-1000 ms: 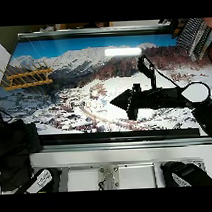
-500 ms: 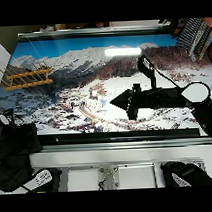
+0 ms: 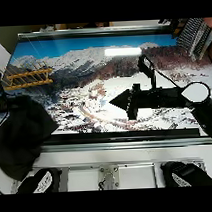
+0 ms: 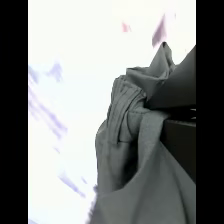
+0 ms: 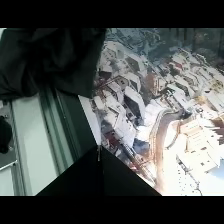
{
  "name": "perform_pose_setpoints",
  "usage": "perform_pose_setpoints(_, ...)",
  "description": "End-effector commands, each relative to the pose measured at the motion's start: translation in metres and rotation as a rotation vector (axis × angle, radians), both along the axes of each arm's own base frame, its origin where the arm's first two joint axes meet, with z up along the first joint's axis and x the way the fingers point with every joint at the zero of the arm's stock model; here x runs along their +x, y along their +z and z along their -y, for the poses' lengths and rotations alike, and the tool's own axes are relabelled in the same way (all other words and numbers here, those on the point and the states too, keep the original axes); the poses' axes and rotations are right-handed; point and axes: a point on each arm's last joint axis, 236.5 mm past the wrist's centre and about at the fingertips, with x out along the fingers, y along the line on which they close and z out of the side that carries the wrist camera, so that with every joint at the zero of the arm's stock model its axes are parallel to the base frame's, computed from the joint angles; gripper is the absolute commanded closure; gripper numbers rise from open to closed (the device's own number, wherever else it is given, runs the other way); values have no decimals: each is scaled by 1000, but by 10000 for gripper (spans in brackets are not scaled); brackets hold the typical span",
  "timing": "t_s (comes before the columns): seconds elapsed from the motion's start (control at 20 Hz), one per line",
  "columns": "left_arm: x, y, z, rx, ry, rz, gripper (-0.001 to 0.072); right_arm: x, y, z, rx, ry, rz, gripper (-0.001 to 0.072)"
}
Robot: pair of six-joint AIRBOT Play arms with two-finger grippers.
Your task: Fold the clothes and pants, and hang the long-sleeved shirts on hangers.
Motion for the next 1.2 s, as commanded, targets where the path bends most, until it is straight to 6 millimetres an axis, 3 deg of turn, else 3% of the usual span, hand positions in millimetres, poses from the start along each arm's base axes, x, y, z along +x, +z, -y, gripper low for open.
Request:
perform_pose_setpoints(0.0,7,117,114,-70,-270,304,699,-6,36,-11,174,9,-60,686)
perform_pose_setpoints(0.1,-4,161,172,-120,-404,405,698,-7,48,-13,223,10,-72,685)
perform_pose_setpoints(0.2,-14,190,220,-156,-526,459,698,-3,46,-6,213,-5,-64,686)
perform_pose_setpoints(0.3,-20,202,264,-183,-634,466,699,7,36,10,161,-37,-41,687)
perform_pose_setpoints(0.4,-20,200,303,-201,-719,444,698,32,11,47,32,-156,-31,688)
perform_pose_setpoints(0.5,-14,180,334,-207,-769,391,698,64,-16,109,-110,-378,-75,688)
perform_pose_setpoints(0.65,-8,125,377,-204,-822,264,698,92,-42,212,-275,-703,-124,688)
perform_pose_setpoints(0.8,-4,65,405,-177,-860,136,698,99,-48,270,-267,-889,-199,684)
perform_pose_setpoints(0.85,-2,46,410,-167,-864,96,697,99,-48,282,-253,-930,-218,625)
perform_pose_setpoints(0.9,2,33,412,-160,-861,73,538,99,-48,290,-244,-956,-229,341)
perform_pose_setpoints(0.95,8,24,410,-157,-847,59,141,99,-48,294,-243,-968,-232,-8)
perform_pose_setpoints(1.0,15,20,405,-165,-814,48,6,99,-48,294,-245,-966,-228,8)
perform_pose_setpoints(1.15,41,18,367,-189,-692,26,6,100,-51,291,-248,-956,-238,8)
